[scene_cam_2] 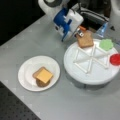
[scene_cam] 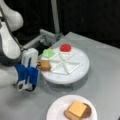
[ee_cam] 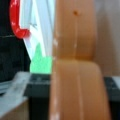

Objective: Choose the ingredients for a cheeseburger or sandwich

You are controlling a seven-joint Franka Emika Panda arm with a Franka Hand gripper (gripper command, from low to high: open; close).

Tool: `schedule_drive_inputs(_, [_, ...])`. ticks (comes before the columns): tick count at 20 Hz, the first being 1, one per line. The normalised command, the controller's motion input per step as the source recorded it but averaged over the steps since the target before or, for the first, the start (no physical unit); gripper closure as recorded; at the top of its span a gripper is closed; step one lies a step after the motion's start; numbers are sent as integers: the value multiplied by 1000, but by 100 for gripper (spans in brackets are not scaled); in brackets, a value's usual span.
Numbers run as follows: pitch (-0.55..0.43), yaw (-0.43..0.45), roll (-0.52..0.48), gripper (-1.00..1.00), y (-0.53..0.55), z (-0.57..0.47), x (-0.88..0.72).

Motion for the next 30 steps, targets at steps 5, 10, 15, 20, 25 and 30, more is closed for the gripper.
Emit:
schedule_drive_inputs(5, [130,-64,-25,100,-32,410,-40])
schedule_drive_inputs(10, [137,-18,-64,100,-143,337,-3])
schedule_drive_inputs(15, [137,31,-81,100,-337,191,163])
schedule_drive_inputs(20, [174,119,-99,100,-499,184,411])
schedule_drive_inputs(25, [191,278,-37,100,-477,79,628])
schedule_drive_inputs(30, [151,444,93,100,-314,-46,750])
